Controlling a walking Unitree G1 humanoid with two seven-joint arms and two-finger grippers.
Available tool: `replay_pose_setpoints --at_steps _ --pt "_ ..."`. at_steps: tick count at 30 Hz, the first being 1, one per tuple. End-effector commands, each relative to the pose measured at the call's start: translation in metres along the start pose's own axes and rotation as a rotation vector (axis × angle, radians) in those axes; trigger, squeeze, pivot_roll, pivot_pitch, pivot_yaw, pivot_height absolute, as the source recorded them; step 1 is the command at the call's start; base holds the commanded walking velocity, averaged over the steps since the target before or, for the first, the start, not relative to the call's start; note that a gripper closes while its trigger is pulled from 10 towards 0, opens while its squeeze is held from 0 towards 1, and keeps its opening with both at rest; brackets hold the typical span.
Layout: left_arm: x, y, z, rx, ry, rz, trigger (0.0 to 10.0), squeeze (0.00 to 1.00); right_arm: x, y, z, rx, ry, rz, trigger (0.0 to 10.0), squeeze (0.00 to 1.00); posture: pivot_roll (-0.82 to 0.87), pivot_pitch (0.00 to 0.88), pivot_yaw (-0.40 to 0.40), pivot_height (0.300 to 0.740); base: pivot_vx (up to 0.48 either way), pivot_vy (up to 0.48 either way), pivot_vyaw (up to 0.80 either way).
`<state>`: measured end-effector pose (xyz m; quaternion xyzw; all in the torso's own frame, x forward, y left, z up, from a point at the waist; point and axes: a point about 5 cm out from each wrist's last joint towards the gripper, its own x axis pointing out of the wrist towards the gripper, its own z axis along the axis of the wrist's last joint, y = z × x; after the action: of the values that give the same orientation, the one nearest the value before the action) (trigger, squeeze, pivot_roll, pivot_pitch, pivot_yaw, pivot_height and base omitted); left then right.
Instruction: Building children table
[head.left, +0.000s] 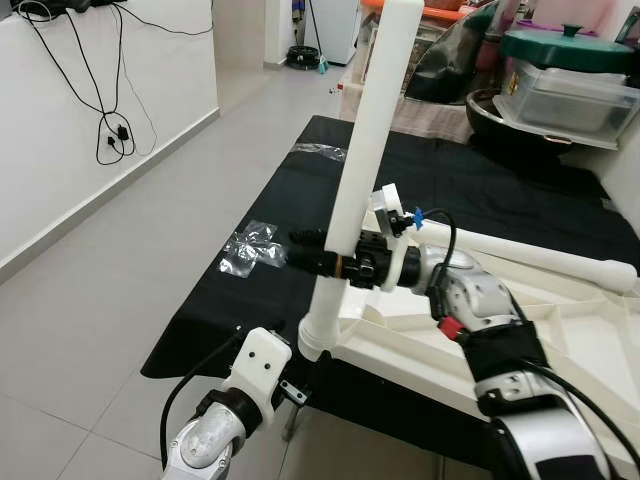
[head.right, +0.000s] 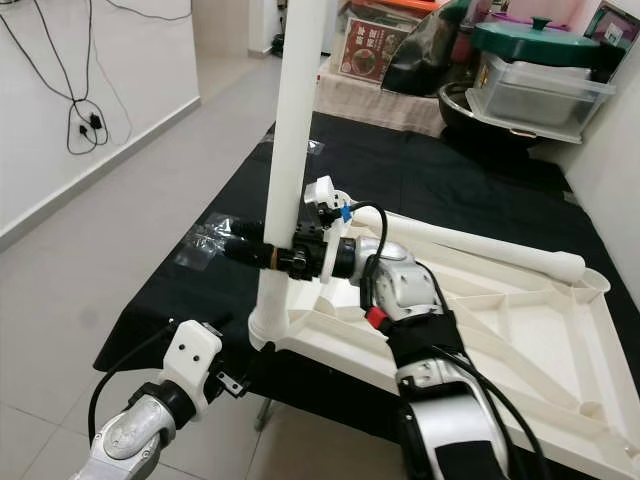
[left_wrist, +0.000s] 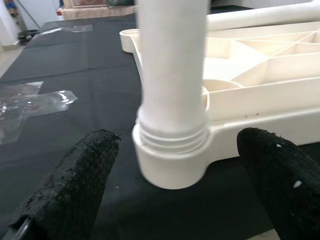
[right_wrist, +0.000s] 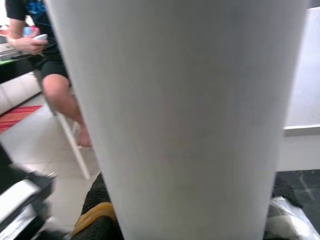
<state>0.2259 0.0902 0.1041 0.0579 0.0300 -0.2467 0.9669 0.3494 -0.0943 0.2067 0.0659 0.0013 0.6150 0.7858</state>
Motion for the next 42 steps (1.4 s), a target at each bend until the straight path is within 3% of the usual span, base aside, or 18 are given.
replay_pose_setpoints --at_steps 1,5,7,8,9,10,12,18,24,25,27,28,34,35,37,38,40,42 --pt "-0.001 -0.004 -0.001 -0.001 0.001 -0.007 10.0 0.00 0.003 -0.004 -0.009 0.026 0.004 -0.088 0.0 0.00 0.13 0.000 -0.128 0.740 0.000 0.000 0.00" --pt "-0.001 -0.004 0.000 -0.004 0.001 -0.007 10.0 0.00 0.003 -0.014 -0.012 -0.016 -0.014 -0.341 0.0 0.00 0.12 0.000 -0.126 0.740 0.000 0.000 0.00" --pt "-0.001 -0.004 -0.001 -0.005 0.001 -0.008 10.0 0.00 -0.004 -0.027 -0.017 -0.002 -0.012 -0.683 0.0 0.00 0.11 0.000 -0.122 0.740 0.000 0.000 0.00" --pt "-0.001 -0.004 -0.001 -0.005 0.001 -0.008 10.0 0.00 -0.004 -0.027 -0.017 -0.002 -0.012 -0.683 0.0 0.00 0.11 0.000 -0.122 0.740 0.000 0.000 0.00" --pt "-0.001 -0.004 -0.001 -0.006 0.002 -0.008 10.0 0.00 -0.013 -0.033 -0.021 0.010 -0.010 -0.873 0.0 0.00 0.11 0.000 -0.118 0.740 0.000 0.000 0.00" --pt "-0.001 -0.004 -0.001 -0.006 0.002 -0.008 10.0 0.00 -0.013 -0.033 -0.021 0.010 -0.010 -0.873 0.0 0.00 0.11 0.000 -0.118 0.740 0.000 0.000 0.00" --pt "-0.001 -0.004 -0.001 -0.007 0.003 -0.010 10.0 0.00 -0.028 -0.038 -0.027 0.042 -0.008 -1.116 0.0 0.00 0.11 0.000 -0.118 0.740 0.000 0.000 0.00" --pt "-0.001 -0.003 -0.002 -0.003 0.007 -0.009 10.0 0.00 -0.052 -0.019 -0.052 0.167 -0.022 -1.592 0.0 0.00 0.12 0.000 -0.120 0.740 0.000 0.000 0.00" --pt "-0.001 -0.003 -0.001 0.000 0.006 -0.009 10.0 0.00 -0.040 -0.013 -0.058 0.225 -0.043 -1.611 0.0 0.00 0.12 0.000 -0.119 0.740 0.000 0.000 0.00" --pt "-0.002 -0.003 -0.001 0.000 0.007 -0.009 10.0 0.00 -0.027 -0.013 -0.056 0.251 -0.092 -1.541 10.0 0.00 0.12 0.000 -0.117 0.740 0.000 0.000 0.00" --pt "-0.002 -0.003 -0.001 -0.001 0.007 -0.009 10.0 0.00 -0.018 -0.013 -0.051 0.259 -0.137 -1.485 10.0 0.00 0.12 0.000 -0.117 0.740 0.000 0.000 0.00" --pt "-0.002 -0.002 -0.001 -0.003 0.008 -0.009 10.0 0.00 -0.011 -0.013 -0.044 0.243 -0.189 -1.414 10.0 1.00 0.11 0.000 -0.116 0.740 0.000 0.000 0.00" --pt "-0.002 -0.002 -0.001 -0.005 0.009 -0.009 10.0 0.00 -0.008 -0.017 -0.026 0.191 -0.276 -1.287 10.0 1.00 0.11 0.000 -0.119 0.740 0.000 0.000 0.00" --pt "-0.002 -0.002 -0.002 -0.006 0.010 -0.009 10.0 0.00 -0.010 -0.019 -0.021 0.169 -0.288 -1.232 10.0 0.00 0.11 0.000 -0.119 0.740 0.000 0.000 0.00" --pt "-0.002 -0.002 -0.002 -0.006 0.009 -0.008 10.0 0.00 -0.014 -0.023 -0.015 0.149 -0.284 -1.109 10.0 0.00 0.11 0.000 -0.119 0.740 0.000 0.000 0.00" --pt "-0.002 -0.002 -0.002 -0.007 0.009 -0.007 10.0 0.00 -0.018 -0.025 -0.010 0.148 -0.269 -0.928 10.0 0.00 0.11 0.000 -0.118 0.740 0.000 0.000 0.00" --pt "-0.002 -0.002 -0.002 -0.007 0.009 -0.007 10.0 0.00 -0.018 -0.025 -0.010 0.148 -0.269 -0.928 10.0 0.00 0.11 0.000 -0.118 0.740 0.000 0.000 0.00" --pt "-0.001 -0.002 -0.002 -0.007 0.010 -0.008 10.0 0.00 -0.027 -0.025 -0.004 0.108 -0.191 -0.654 10.0 0.00 0.11 0.000 -0.115 0.740 0.000 0.000 0.00"
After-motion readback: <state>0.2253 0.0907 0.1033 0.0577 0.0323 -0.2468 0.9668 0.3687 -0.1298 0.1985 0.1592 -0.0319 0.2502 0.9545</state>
